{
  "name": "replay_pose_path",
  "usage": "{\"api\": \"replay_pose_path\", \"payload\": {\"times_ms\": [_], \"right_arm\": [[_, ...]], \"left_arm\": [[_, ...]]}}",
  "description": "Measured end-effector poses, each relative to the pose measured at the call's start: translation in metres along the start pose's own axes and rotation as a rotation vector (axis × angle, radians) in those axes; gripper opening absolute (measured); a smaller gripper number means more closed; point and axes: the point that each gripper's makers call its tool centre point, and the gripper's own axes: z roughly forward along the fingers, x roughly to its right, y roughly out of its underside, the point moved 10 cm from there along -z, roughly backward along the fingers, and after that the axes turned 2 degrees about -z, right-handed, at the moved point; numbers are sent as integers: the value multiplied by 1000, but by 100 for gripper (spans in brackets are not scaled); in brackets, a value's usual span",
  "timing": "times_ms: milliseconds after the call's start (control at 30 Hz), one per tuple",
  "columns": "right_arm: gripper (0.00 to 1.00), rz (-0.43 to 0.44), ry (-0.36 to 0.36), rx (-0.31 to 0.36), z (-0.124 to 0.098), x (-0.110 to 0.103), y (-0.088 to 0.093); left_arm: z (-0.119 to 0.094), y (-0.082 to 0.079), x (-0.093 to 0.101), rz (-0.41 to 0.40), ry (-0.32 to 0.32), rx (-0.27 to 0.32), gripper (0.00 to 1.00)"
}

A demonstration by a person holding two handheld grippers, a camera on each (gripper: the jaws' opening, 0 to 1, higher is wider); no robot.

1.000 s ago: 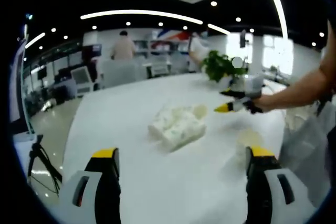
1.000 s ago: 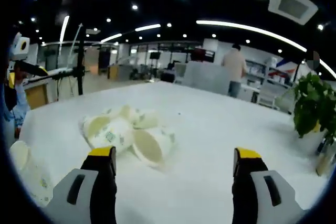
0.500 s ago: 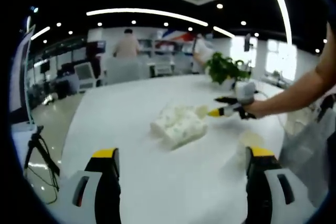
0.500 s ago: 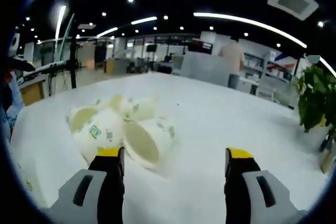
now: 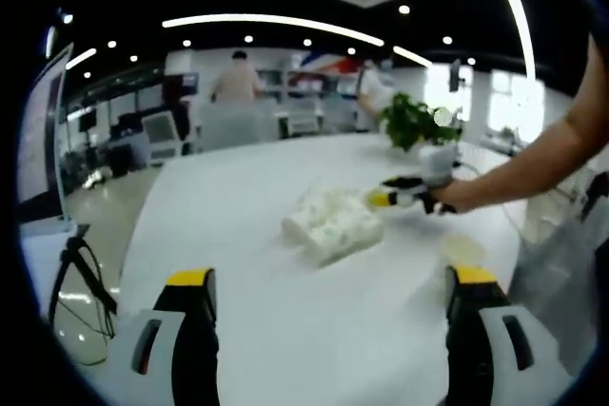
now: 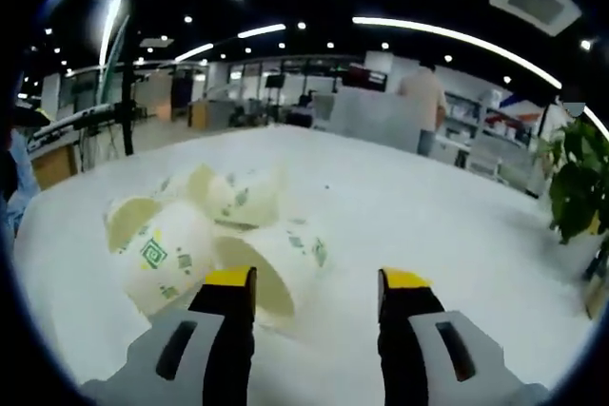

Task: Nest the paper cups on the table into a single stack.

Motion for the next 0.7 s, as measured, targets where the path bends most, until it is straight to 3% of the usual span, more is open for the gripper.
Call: {"api": "replay_pose_path", "payload": {"times_ms": [533,700], "right_arm": [[8,-33,21,-17,-1,-5,-5],[5,-50,26,-40,-3,-3,-7]], "left_arm": [[-3,0,-1,-21,-12,19,99],[-3,-1,-1,-18,-9,18,99]]}}
